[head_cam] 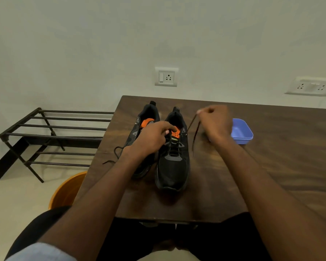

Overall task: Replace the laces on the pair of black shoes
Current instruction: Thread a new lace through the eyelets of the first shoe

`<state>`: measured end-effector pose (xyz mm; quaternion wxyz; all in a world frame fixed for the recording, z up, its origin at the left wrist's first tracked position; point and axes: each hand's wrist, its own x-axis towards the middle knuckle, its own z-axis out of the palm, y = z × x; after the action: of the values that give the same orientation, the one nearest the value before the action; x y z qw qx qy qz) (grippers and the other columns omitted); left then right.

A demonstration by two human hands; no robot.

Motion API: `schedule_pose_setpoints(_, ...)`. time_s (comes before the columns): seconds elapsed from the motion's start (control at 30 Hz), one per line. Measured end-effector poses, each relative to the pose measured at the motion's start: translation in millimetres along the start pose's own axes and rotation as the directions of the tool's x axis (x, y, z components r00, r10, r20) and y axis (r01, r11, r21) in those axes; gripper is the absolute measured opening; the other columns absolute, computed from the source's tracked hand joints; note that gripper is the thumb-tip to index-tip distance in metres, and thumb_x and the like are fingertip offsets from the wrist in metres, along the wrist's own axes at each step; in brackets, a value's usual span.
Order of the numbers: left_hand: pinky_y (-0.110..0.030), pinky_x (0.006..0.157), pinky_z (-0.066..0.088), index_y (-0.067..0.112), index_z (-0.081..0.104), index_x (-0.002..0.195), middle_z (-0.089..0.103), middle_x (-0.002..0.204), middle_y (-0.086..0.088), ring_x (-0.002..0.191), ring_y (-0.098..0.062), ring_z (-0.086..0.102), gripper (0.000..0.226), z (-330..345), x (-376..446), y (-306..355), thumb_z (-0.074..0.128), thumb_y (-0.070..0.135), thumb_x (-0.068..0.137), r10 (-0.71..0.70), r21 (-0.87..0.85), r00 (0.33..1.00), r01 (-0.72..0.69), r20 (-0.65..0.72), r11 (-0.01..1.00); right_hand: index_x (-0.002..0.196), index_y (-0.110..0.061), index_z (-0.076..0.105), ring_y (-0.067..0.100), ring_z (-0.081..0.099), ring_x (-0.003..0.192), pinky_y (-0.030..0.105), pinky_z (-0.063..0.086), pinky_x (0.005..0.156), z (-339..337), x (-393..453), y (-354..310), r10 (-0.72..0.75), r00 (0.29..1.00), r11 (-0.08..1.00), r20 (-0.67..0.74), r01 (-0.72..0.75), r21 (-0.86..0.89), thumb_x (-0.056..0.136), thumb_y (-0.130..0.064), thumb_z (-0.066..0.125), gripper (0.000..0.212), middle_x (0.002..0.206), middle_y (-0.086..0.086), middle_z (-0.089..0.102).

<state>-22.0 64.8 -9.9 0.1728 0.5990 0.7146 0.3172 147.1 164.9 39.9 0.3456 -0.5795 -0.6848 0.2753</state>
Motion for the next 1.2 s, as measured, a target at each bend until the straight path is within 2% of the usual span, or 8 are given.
schedule_pose_setpoints(0.1,-0.015,0.089,0.04,0.026,0.07,0.128,0.063,0.138,0.002,0.121,-0.013,0.057,0.043,-0.7,0.6,0.7,0.05,-0.002,0.102,-0.011,0.015,1.0,0.011,-0.002,1.0,0.102,-0.018,0.069,0.024,0.065,0.103,0.036,0.05,0.078,-15.3,6.2,-1.4,-0.037,0.945,0.998,-0.324,0.054,0.043,0.094,-0.018,0.057,0.014,0.112,-0.001,0.069)
schedule_pose_setpoints(0.23,-0.016,0.087,0.038,0.027,0.07,0.127,0.062,0.139,0.002,0.123,-0.014,0.057,0.043,0.0,0.7,0.7,0.052,-0.003,0.101,-0.017,0.028,1.0,0.018,-0.013,0.999,0.125,-0.011,0.061,0.036,0.048,0.123,0.042,0.046,0.093,0.2,6.9,10.0,-0.159,0.978,0.871,0.138,0.204,-0.447,0.087,-0.022,0.068,0.04,0.134,0.013,0.051)
schedule_pose_setpoints(0.4,-0.029,0.095,0.049,0.027,0.07,0.125,0.064,0.133,0.002,0.112,-0.01,0.057,0.042,-0.1,-0.1,-2.4,0.054,-0.002,0.1,0.009,0.017,1.0,-0.009,-0.008,1.0,0.084,-0.005,0.075,0.03,0.071,0.087,0.049,0.061,0.084,22.1,-3.6,10.7,0.026,0.824,0.906,0.566,0.219,-0.362,0.086,-0.032,0.081,0.028,0.085,0.013,0.075)
schedule_pose_setpoints(0.63,-0.024,0.094,0.044,0.027,0.07,0.124,0.062,0.136,0.002,0.114,-0.007,0.053,0.038,-1.6,0.7,0.0,0.052,0.001,0.103,-0.019,0.014,1.0,0.019,0.005,1.0,0.081,-0.008,0.068,0.036,0.065,0.09,0.041,0.051,0.077,-9.7,6.6,8.4,-0.099,0.98,0.928,-0.17,0.03,-0.371,0.091,-0.018,0.059,0.017,0.091,0.011,0.068)
schedule_pose_setpoints(0.73,-0.023,0.092,0.046,0.024,0.071,0.124,0.062,0.133,0.002,0.1,-0.002,0.051,0.037,-3.2,-0.4,2.3,0.051,0.001,0.104,-0.009,0.007,1.0,0.009,-0.005,1.0,0.117,-0.011,0.067,0.036,0.052,0.12,0.044,0.049,0.091,-10.3,2.8,6.2,-0.222,0.972,0.804,0.079,0.229,-0.549,0.089,-0.019,0.064,0.029,0.126,0.011,0.059)
schedule_pose_setpoints(0.9,-0.017,0.069,0.044,0.025,0.069,0.125,0.062,0.125,0.002,0.079,-0.003,0.049,0.038,-3.3,-2.0,4.0,0.052,0.0,0.102,0.006,0.019,1.0,-0.006,0.01,1.0,0.087,-0.011,0.076,0.024,0.07,0.094,0.045,0.059,0.087,14.7,-6.2,5.2,-0.028,0.79,0.908,0.612,0.276,-0.315,0.089,-0.029,0.078,0.017,0.09,0.006,0.074)
schedule_pose_setpoints(1.1,-0.014,0.073,0.041,0.026,0.069,0.124,0.055,0.118,0.01,0.096,-0.005,0.05,0.038,-4.1,-0.8,4.9,0.052,0.0,0.102,-0.005,0.013,1.0,0.005,0.023,1.0,0.093,-0.015,0.071,0.032,0.066,0.088,0.047,0.058,0.083,2.0,12.1,17.4,-0.027,0.985,0.844,0.168,0.113,-0.525,0.088,-0.026,0.068,0.012,0.093,0.009,0.07)
schedule_pose_setpoints(1.2,-0.019,0.089,0.044,0.026,0.069,0.126,0.056,0.121,0.01,0.107,-0.006,0.051,0.038,-6.2,-1.8,4.6,0.053,0.0,0.102,-0.007,0.021,0.999,0.006,0.04,1.0,0.095,-0.02,0.068,0.028,0.065,0.095,0.048,0.056,0.091,-0.8,12.2,17.4,-0.055,0.916,0.851,0.398,0.251,-0.461,0.089,-0.028,0.073,0.011,0.099,0.006,0.07)
